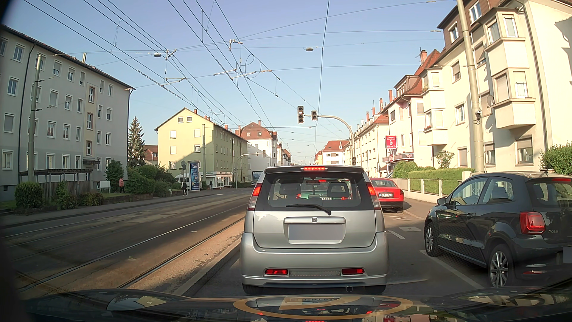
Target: Follow the waypoints while adhering to traffic rules and regulations
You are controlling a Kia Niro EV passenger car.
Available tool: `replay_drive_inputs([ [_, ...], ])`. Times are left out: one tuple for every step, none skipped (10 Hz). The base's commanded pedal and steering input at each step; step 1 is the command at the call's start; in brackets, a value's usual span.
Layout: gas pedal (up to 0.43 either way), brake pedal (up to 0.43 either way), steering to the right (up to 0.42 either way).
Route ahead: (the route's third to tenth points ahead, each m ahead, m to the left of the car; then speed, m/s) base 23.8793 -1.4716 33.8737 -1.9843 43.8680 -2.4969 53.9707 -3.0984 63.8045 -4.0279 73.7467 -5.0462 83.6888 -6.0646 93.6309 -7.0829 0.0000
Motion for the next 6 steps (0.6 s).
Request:
replay_drive_inputs([
  [0.000, 0.207, -0.002],
  [0.000, 0.207, -0.002],
  [0.000, 0.207, -0.002],
  [0.000, 0.207, -0.002],
  [0.000, 0.207, -0.002],
  [0.000, 0.207, -0.002],
])
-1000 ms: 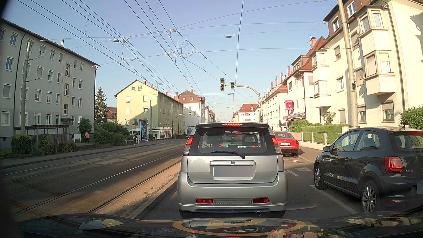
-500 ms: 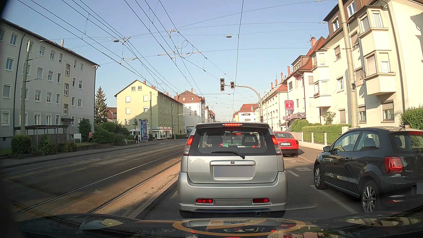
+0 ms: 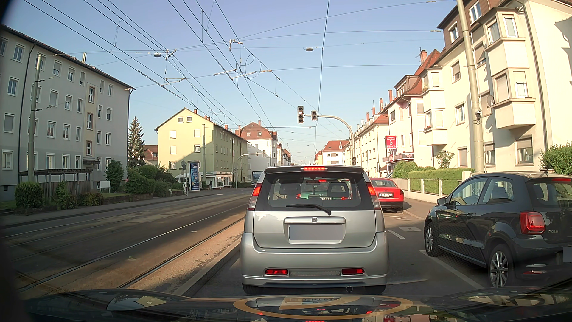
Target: Follow the waypoints while adhering to traffic rules and regulations
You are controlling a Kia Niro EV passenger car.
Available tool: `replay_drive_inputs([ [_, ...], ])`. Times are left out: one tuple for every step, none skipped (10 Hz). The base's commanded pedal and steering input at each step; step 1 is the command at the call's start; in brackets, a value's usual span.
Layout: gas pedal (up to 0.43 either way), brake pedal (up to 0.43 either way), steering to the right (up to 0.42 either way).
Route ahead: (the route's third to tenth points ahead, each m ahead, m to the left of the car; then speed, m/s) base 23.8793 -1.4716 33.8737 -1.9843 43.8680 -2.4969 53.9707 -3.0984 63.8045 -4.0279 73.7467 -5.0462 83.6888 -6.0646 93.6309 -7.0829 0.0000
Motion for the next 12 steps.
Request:
replay_drive_inputs([
  [0.000, 0.207, -0.002],
  [0.000, 0.207, -0.002],
  [0.000, 0.207, -0.002],
  [0.000, 0.207, -0.001],
  [0.000, 0.207, -0.002],
  [0.000, 0.207, -0.002],
  [0.000, 0.207, -0.002],
  [0.000, 0.207, -0.002],
  [0.000, 0.207, -0.002],
  [0.000, 0.207, -0.002],
  [0.000, 0.207, -0.002],
  [0.000, 0.207, -0.002],
])
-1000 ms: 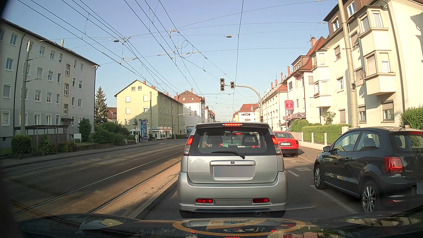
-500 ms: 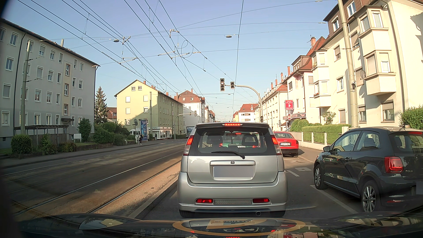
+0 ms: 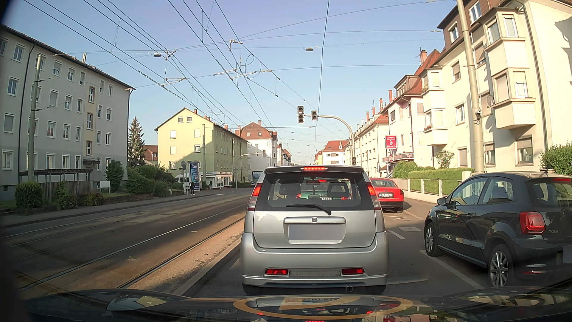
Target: Follow the waypoints while adhering to traffic rules and regulations
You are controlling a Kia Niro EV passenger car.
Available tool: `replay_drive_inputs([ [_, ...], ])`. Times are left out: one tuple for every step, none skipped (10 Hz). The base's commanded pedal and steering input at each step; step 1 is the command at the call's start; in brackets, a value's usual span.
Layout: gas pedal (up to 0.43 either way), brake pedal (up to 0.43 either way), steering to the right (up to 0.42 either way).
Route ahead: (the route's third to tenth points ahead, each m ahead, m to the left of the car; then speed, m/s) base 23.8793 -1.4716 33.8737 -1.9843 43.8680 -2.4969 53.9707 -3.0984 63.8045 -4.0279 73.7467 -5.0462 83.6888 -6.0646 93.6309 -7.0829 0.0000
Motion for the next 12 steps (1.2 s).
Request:
replay_drive_inputs([
  [0.000, 0.207, -0.002],
  [0.000, 0.207, -0.002],
  [0.000, 0.207, -0.002],
  [0.000, 0.207, -0.002],
  [0.000, 0.207, -0.002],
  [0.000, 0.207, -0.002],
  [0.000, 0.207, -0.002],
  [0.000, 0.207, -0.002],
  [0.000, 0.207, -0.002],
  [0.000, 0.207, -0.002],
  [0.000, 0.207, -0.002],
  [0.000, 0.207, -0.001],
])
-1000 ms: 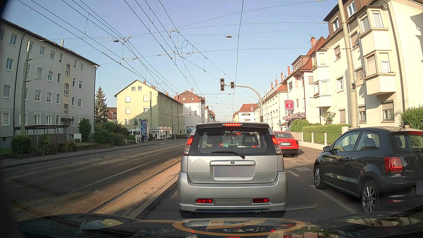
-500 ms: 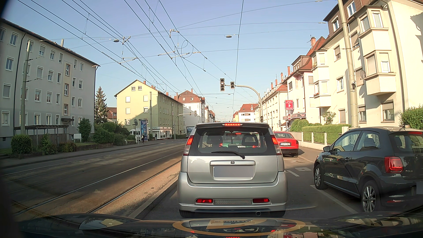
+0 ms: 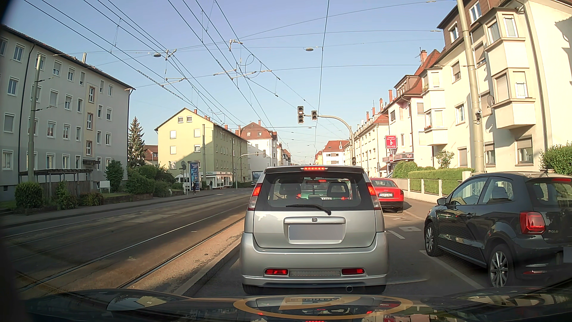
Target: Follow the waypoints while adhering to traffic rules and regulations
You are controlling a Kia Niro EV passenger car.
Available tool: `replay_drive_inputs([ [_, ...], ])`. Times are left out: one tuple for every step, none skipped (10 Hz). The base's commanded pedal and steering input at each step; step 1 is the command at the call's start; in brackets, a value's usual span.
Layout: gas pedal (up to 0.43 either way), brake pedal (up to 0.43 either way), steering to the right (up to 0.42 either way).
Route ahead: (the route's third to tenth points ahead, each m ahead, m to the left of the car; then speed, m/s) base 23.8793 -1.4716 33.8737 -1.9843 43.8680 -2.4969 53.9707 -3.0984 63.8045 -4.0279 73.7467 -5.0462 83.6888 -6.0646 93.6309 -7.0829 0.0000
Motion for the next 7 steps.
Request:
replay_drive_inputs([
  [0.000, 0.207, -0.002],
  [0.000, 0.207, -0.002],
  [0.000, 0.207, -0.002],
  [0.000, 0.207, -0.002],
  [0.000, 0.207, -0.002],
  [0.000, 0.207, -0.002],
  [0.000, 0.195, -0.002],
])
